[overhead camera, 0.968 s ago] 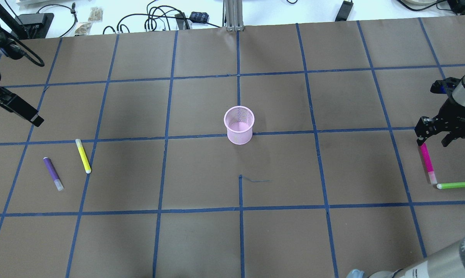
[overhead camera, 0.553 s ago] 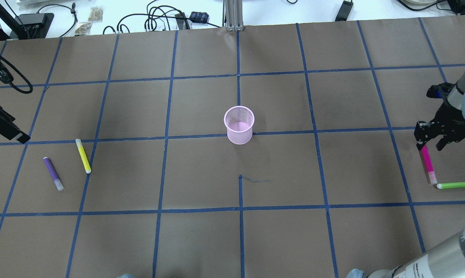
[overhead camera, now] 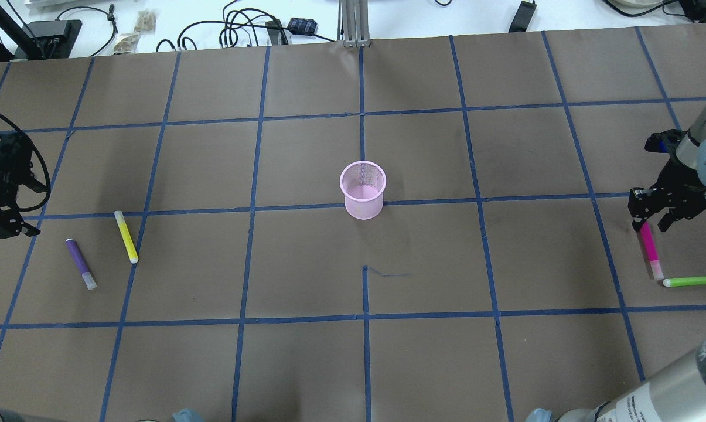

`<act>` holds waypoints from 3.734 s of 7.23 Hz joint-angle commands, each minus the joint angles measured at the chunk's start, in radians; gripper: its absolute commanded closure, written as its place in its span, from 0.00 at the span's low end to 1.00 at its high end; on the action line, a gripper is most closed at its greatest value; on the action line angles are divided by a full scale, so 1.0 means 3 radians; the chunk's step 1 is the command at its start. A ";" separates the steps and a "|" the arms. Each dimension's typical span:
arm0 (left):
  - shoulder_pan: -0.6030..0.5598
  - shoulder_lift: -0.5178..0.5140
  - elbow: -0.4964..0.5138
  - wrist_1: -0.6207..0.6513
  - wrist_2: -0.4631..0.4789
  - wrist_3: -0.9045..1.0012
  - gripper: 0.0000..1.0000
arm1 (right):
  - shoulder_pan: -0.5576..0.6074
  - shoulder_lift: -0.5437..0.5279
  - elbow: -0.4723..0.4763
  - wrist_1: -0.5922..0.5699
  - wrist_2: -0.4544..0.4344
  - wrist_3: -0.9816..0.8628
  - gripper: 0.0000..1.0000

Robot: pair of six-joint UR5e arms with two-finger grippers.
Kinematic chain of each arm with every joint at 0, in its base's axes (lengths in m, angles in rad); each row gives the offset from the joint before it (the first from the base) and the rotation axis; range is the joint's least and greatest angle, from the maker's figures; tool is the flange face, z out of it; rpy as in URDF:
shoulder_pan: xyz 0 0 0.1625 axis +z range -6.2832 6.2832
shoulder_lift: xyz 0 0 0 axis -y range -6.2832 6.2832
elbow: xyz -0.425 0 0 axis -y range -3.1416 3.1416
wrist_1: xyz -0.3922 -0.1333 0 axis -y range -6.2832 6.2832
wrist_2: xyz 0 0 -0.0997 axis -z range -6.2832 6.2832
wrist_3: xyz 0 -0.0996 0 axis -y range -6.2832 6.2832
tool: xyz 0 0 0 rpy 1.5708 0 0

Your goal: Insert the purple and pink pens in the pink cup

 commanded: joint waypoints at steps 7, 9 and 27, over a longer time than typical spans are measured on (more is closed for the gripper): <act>0.0186 -0.0599 -0.0514 0.1251 -0.0087 0.2039 0.00 | 0.0217 -0.0120 -0.0366 0.0098 0.0127 0.0016 1.00; 0.0187 -0.0635 -0.0514 0.1251 -0.0154 0.2010 0.04 | 0.0772 -0.0766 -0.0424 0.0296 0.0439 0.0087 1.00; -0.0583 0.0565 0.0002 -0.0363 -0.0072 -0.0478 1.00 | 0.3333 -0.0233 0.0164 -0.2827 0.0005 0.2386 0.26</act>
